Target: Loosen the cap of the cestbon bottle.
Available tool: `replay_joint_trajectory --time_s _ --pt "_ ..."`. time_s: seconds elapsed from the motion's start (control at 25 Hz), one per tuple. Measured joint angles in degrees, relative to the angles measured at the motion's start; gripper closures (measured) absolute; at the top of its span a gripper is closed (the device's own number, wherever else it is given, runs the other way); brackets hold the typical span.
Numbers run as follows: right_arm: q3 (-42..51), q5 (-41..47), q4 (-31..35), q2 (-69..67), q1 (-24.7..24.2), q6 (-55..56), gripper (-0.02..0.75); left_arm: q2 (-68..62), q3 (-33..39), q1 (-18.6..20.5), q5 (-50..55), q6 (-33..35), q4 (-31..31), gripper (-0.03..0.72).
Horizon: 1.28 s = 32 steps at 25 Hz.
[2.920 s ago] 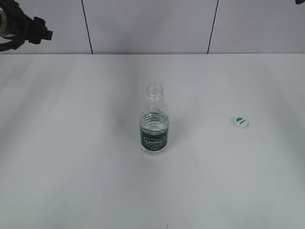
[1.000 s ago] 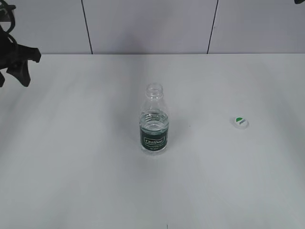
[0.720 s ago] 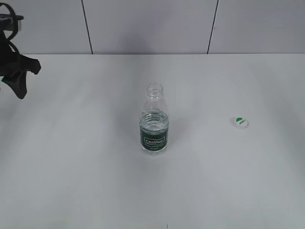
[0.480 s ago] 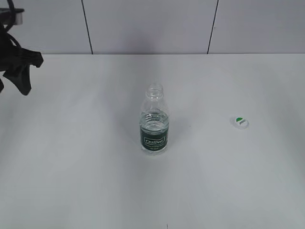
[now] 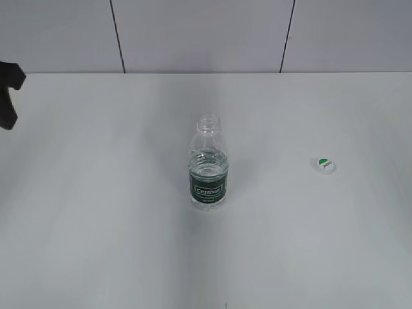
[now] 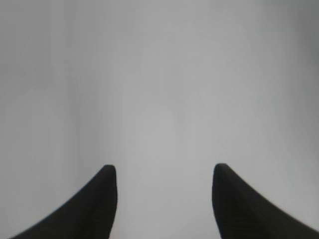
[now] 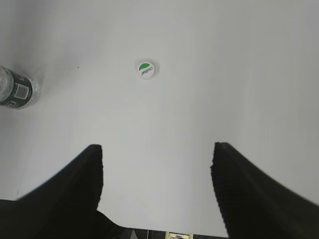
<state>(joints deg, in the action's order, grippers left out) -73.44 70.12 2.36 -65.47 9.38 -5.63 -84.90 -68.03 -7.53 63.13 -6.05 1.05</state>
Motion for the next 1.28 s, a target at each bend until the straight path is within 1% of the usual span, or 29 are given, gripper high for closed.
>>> replay_joint_trajectory --time_s 0.28,0.52,0.6,0.84,1.08,1.28 --pt "8.3 0.1 -0.6 9.1 0.0 -0.1 0.22 17.0 8.9 0.0 -0.3 0.4 0.1 0.302" --pt "15.8 0.1 -3.9 21.1 0.0 -0.2 0.22 33.0 17.1 0.0 -0.3 0.4 0.4 0.302" --pt "18.0 0.1 -4.4 24.5 0.0 -0.2 0.22 40.5 19.9 0.0 -0.3 0.4 0.4 0.302" --pt "23.2 0.1 -4.7 34.9 0.0 -0.2 0.22 56.5 26.7 0.0 1.6 0.5 0.6 0.302" --pt "31.6 -0.4 -5.4 45.8 0.0 -0.2 0.22 68.6 31.9 0.0 3.3 0.5 1.7 0.302" --pt "37.5 -2.0 -5.6 56.3 0.0 -0.6 0.22 77.3 33.7 0.0 3.3 0.5 1.9 0.303"
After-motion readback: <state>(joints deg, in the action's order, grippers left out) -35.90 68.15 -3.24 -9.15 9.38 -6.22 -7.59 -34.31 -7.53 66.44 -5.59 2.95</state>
